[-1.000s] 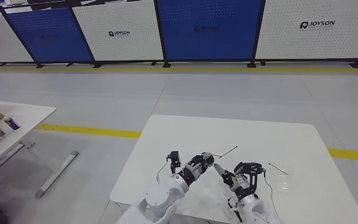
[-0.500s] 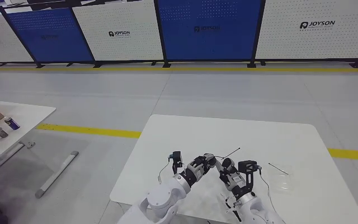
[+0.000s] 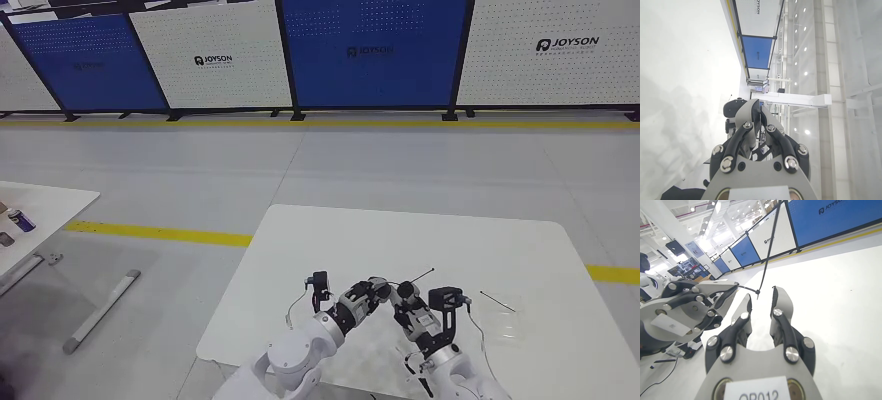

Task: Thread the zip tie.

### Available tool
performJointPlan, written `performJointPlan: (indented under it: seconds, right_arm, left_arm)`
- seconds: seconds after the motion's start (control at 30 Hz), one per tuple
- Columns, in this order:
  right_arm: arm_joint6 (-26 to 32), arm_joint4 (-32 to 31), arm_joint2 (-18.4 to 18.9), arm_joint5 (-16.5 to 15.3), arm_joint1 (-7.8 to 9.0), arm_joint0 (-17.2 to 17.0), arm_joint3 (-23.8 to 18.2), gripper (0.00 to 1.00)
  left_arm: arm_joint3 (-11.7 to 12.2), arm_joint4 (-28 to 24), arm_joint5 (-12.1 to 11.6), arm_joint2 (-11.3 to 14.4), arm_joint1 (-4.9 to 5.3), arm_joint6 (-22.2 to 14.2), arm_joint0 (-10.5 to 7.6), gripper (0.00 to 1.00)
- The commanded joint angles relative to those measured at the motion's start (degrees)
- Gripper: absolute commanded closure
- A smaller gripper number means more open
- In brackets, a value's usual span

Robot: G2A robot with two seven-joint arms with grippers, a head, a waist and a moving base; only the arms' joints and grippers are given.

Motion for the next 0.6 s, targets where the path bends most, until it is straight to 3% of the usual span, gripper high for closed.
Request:
performJointPlan:
  seconds: [0.0, 0.17, 0.43, 0.57]
  right_arm:
    - [-0.2, 0.3, 0.2, -0.3, 0.05, 0.0, 0.0, 0.76]
    - [-0.3, 0.6, 0.4, -0.4, 0.14, 0.0, 0.0, 0.77]
    - [-0.4, 1.0, 0.3, -0.4, 0.19, 0.2, 0.3, 1.0]
    - [-0.3, 1.3, 0.2, -0.3, 0.21, 0.4, 0.4, 1.0]
  left_arm:
    - [0.2, 0.0, -0.1, 0.1, -0.03, 0.1, -0.08, 1.0]
    - [0.6, -0.2, -0.1, 0.1, -0.09, 0.4, -0.27, 1.0]
    - [0.6, -0.1, 0.0, 0.0, -0.11, 0.7, -0.29, 1.0]
    - [0.6, -0.1, 0.0, -0.1, -0.12, 0.7, -0.32, 1.0]
